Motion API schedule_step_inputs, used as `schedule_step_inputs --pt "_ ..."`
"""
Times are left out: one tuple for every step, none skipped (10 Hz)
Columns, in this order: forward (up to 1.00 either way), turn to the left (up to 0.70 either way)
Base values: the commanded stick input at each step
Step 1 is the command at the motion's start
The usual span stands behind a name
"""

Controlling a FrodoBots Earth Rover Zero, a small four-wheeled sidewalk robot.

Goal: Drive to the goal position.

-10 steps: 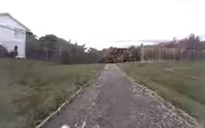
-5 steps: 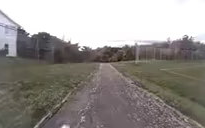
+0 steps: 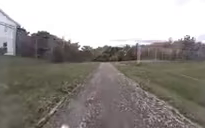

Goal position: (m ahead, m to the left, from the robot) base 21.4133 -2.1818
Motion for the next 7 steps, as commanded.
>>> schedule_step_inputs --pt "0.85 0.00" --pt "0.85 0.00" --pt "0.85 0.00" --pt "0.85 0.00" --pt "0.85 0.00" --pt "0.85 0.00" --pt "0.85 0.00"
